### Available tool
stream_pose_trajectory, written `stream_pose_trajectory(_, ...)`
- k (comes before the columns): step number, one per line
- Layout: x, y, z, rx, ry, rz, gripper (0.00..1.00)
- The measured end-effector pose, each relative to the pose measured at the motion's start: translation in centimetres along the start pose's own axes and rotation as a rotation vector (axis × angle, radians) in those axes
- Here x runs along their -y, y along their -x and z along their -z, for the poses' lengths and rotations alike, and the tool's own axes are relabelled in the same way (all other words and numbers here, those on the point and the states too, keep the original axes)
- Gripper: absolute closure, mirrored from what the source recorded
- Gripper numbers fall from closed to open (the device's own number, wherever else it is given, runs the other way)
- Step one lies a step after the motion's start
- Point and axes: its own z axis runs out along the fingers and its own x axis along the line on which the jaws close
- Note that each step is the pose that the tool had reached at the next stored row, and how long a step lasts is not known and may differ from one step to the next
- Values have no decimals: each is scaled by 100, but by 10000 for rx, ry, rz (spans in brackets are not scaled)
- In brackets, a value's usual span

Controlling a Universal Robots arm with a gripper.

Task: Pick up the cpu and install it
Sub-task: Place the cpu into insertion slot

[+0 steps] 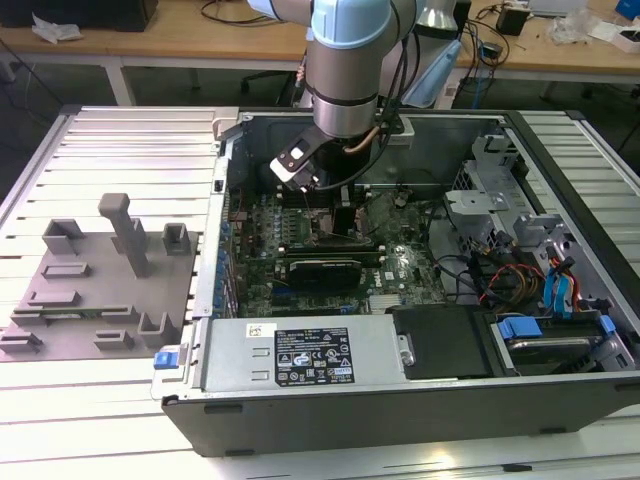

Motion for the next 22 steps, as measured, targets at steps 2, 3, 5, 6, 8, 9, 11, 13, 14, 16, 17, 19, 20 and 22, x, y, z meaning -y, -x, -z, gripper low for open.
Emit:
stream_pose_trajectory(2,0,0,1,0,0,0,38)
stream_pose_trajectory(3,0,0,1,0,0,0,38)
stream_pose_trajectory(5,0,0,2,-2,-1,0,40)
stream_pose_trajectory(6,0,0,3,-2,-2,0,47)
stream_pose_trajectory(8,0,0,3,0,0,0,53)
stream_pose_trajectory(9,0,0,4,0,0,0,53)
stream_pose_trajectory(11,0,0,5,0,0,0,53)
stream_pose_trajectory(13,0,0,7,0,0,0,53)
stream_pose_trajectory(14,0,0,8,2,-2,0,53)
stream_pose_trajectory(16,0,1,9,3,-2,0,54)
stream_pose_trajectory(17,0,1,9,1,-1,1,60)
stream_pose_trajectory(19,-1,0,9,-1,0,0,60)
stream_pose_trajectory(20,-1,0,10,-2,0,0,60)
stream_pose_trajectory(22,-1,1,12,2,0,0,68)
